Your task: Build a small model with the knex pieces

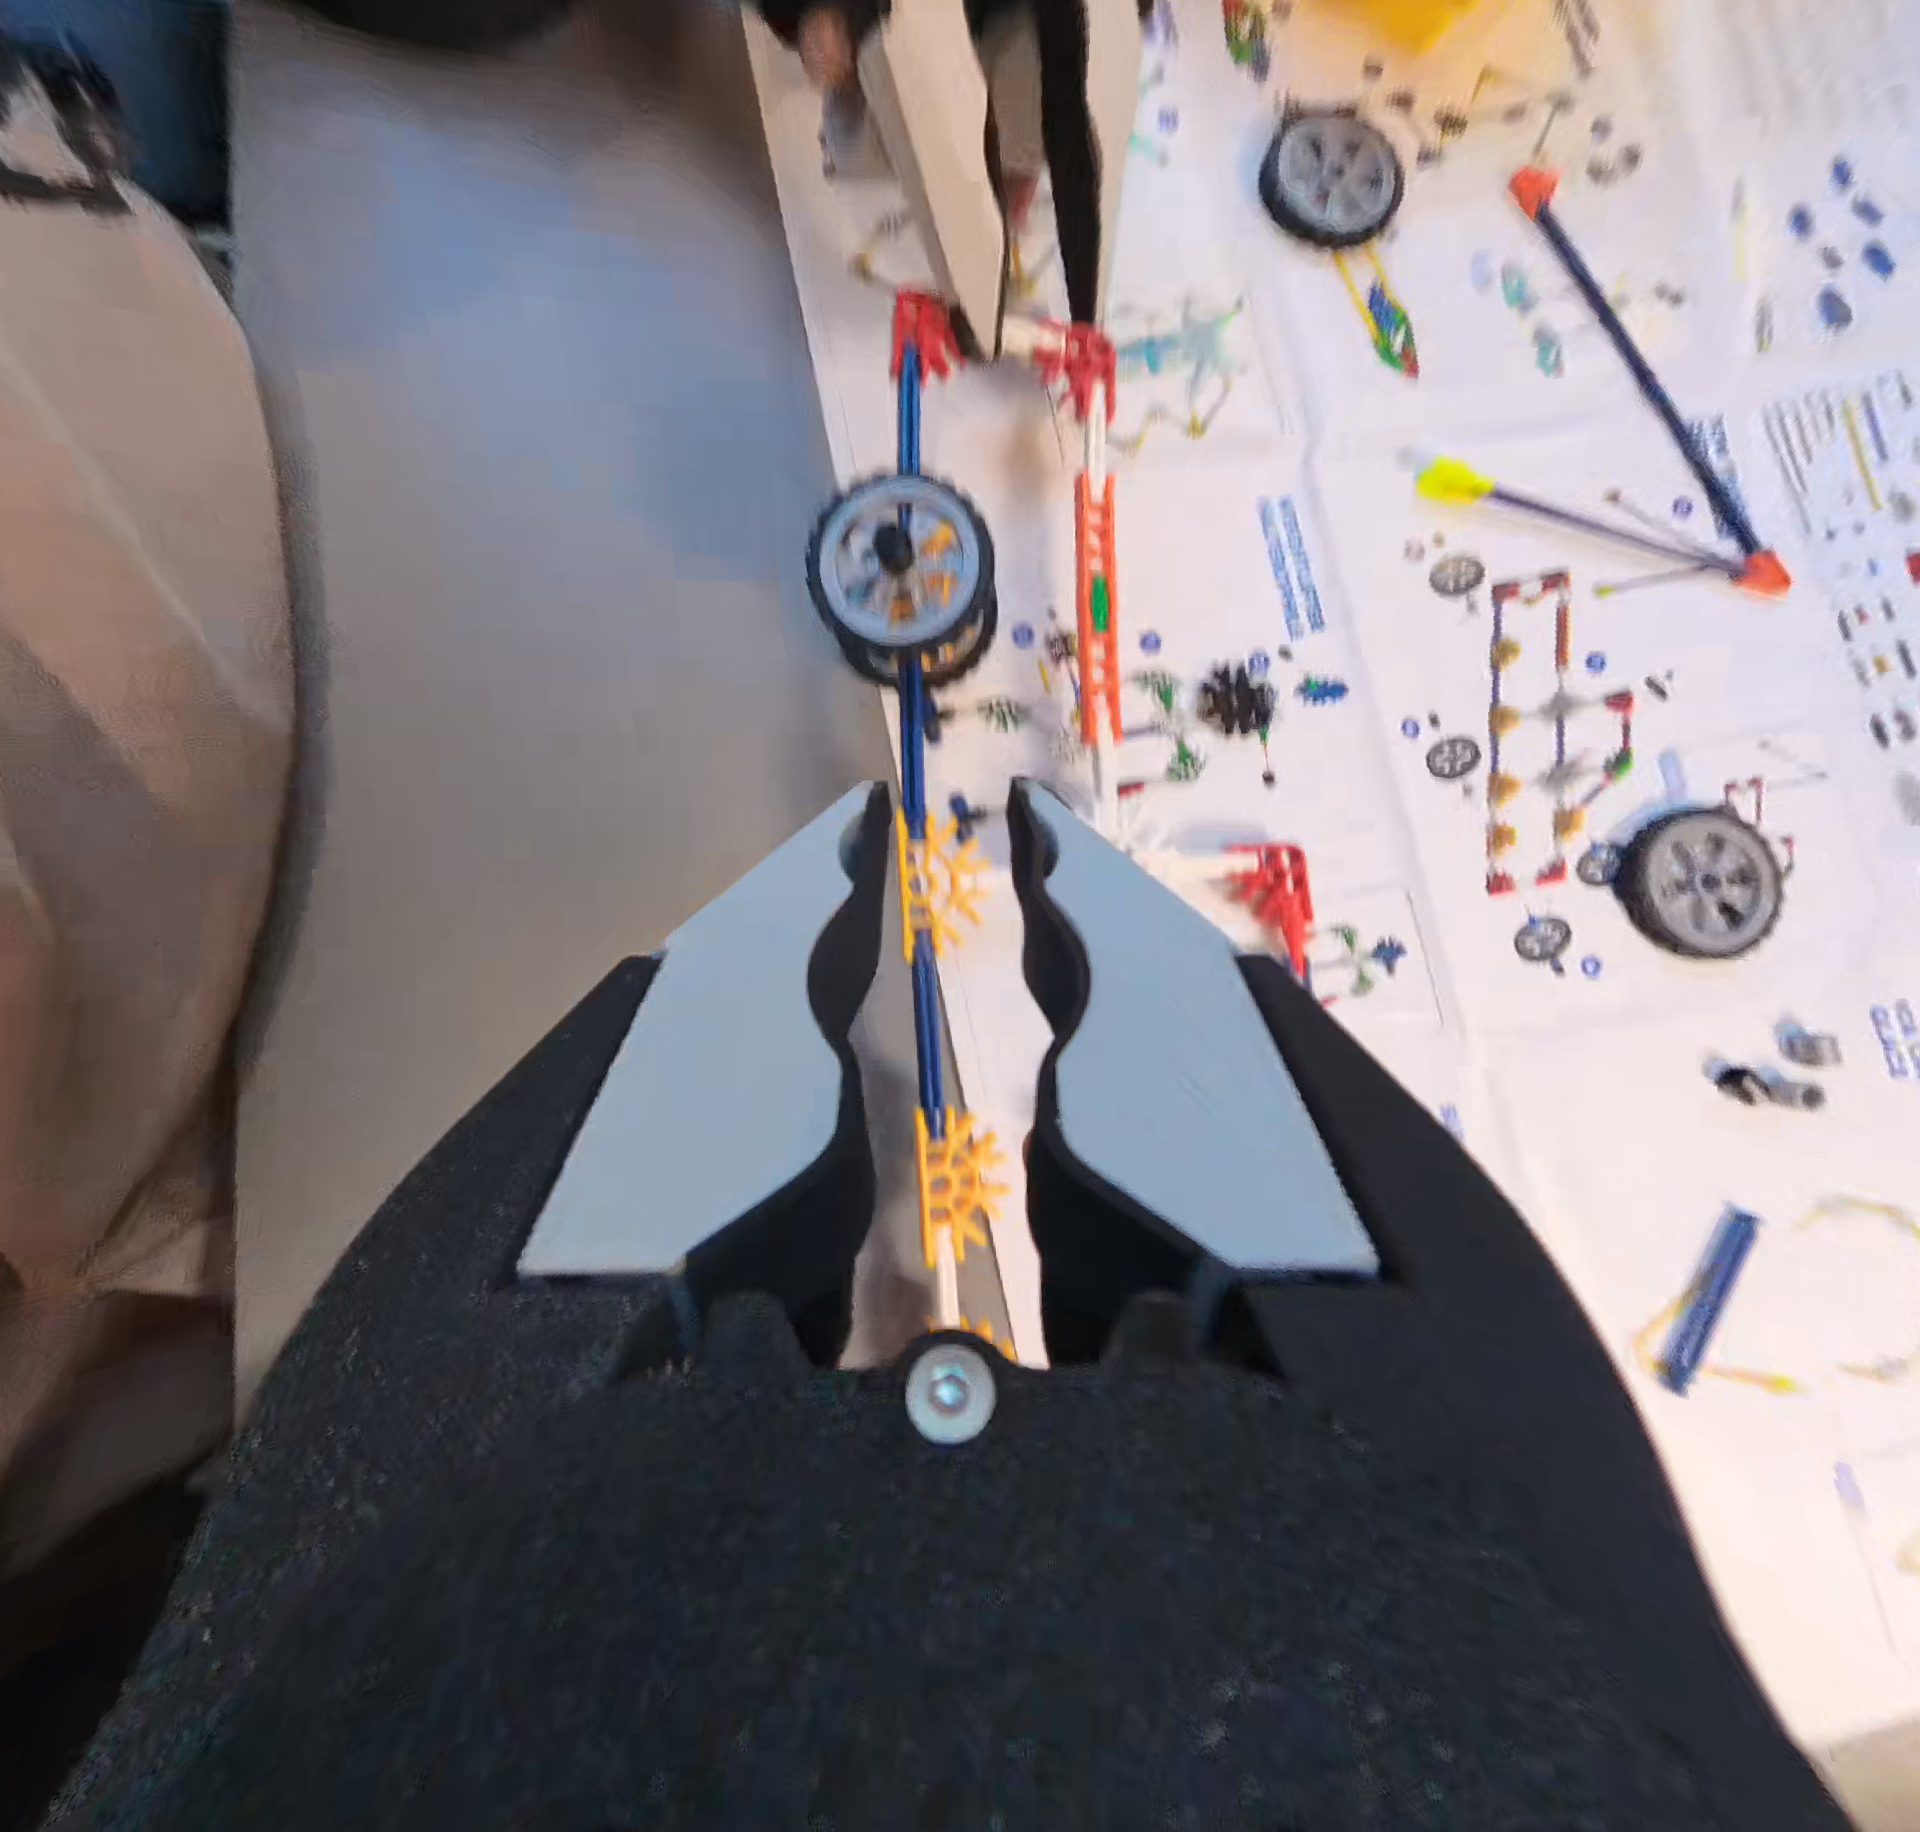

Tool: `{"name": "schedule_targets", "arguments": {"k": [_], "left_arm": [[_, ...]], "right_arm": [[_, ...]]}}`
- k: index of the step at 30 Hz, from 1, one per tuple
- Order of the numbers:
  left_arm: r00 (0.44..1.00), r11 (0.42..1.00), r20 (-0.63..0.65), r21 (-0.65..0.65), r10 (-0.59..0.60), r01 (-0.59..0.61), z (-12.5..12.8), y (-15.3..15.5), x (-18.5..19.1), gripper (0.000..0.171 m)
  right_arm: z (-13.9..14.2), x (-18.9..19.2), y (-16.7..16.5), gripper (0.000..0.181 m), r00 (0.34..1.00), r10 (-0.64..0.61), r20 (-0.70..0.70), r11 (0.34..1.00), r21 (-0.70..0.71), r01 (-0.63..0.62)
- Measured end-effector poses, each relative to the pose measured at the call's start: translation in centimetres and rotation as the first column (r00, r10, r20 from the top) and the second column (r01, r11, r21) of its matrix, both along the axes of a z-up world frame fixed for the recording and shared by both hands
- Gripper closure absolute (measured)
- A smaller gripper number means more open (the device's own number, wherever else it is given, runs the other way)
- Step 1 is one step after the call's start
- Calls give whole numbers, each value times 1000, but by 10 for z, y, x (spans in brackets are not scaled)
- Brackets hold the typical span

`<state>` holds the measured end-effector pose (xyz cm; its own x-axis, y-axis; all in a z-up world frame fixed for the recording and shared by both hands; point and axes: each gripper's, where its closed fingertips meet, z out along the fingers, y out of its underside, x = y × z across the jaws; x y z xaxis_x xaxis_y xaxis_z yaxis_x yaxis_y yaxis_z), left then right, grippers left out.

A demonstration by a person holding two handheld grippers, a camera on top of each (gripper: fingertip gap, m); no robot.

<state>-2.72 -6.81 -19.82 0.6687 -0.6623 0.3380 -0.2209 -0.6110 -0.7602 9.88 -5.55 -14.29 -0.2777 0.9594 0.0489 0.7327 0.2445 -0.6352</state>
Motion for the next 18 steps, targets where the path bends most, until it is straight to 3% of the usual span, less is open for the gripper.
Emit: {"name": "schedule_targets", "arguments": {"k": [5, 9, 13, 18], "left_arm": [[999, 1000, -33, 17, -3, 4, 3, -2, -3, 139], [994, 976, -105, 217, 31, -7, 24, 7, -8, 137], [994, 929, -52, 356, -91, 104, 48, -8, 28, 137], [969, 908, -146, 346, -198, 237, 25, -19, 66, 123]], "right_arm": [[2, -45, -28, 181, 997, 73, 2, 997, 27, -73], [-13, -54, -29, 180, 990, 100, 102, 991, 83, -108], [-18, -57, -29, 181, 980, 110, 167, 985, 114, -130], [-20, -55, -32, 181, 959, 136, 247, 972, 154, -178]]}}
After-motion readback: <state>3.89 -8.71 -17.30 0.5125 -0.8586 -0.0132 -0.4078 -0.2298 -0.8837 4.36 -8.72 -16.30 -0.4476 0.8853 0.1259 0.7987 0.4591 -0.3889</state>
